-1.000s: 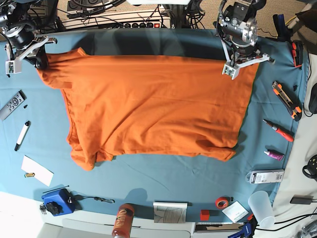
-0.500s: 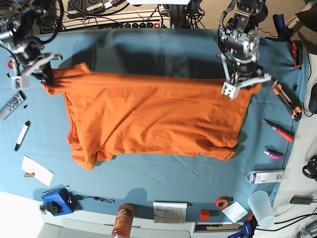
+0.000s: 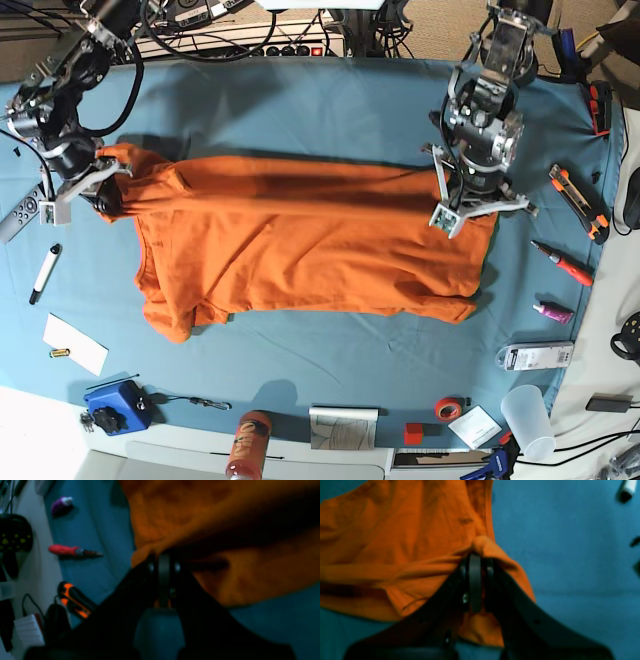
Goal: Layout the t-shirt on the table in an organized manner, then fold the t-shirt properly
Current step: 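Lower the shirt flat and release it with both grippers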
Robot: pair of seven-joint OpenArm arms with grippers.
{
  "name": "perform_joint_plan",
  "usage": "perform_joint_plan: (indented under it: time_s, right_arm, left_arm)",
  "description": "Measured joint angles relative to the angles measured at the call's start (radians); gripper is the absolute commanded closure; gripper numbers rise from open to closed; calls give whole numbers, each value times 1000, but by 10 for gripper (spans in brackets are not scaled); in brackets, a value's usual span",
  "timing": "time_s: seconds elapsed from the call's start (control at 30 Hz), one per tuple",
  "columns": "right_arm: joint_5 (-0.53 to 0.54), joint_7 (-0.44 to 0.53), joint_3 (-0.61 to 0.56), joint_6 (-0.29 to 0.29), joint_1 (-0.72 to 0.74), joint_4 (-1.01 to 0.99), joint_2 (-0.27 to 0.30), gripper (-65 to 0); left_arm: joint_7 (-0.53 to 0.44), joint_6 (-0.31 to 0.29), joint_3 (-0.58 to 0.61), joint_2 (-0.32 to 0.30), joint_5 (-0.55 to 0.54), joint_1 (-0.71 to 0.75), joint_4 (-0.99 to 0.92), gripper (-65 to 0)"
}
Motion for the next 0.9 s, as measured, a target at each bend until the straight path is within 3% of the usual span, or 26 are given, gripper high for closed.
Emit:
perform_joint_plan:
  time_s: [0.4, 0.43, 0.53, 0.7, 0.77, 0.9]
  right_arm:
    - [-34, 51, 1, 31, 126, -253, 2, 0]
    - [-29, 47, 1, 37, 126, -254, 2, -15]
    - [27, 38, 1, 42, 126, -253, 10, -176]
    - [204, -15, 3, 41, 128, -250, 69, -188]
    - [275, -51, 3, 39, 128, -230, 90, -188]
    - [320, -95, 72, 45, 130, -145, 93, -188]
  left_arm:
    - [-52, 18, 0, 0, -67, -92, -142, 0]
    - [-52, 18, 0, 0, -67, -92, -142, -46]
    - [-51, 21, 0, 0, -64, -93, -142, -247]
    - [45, 202, 1, 3, -64, -101, -89, -264]
    - [75, 227, 1, 3, -47, -101, -18, -264]
    - [130, 229, 1, 3, -44, -98, 136, -264]
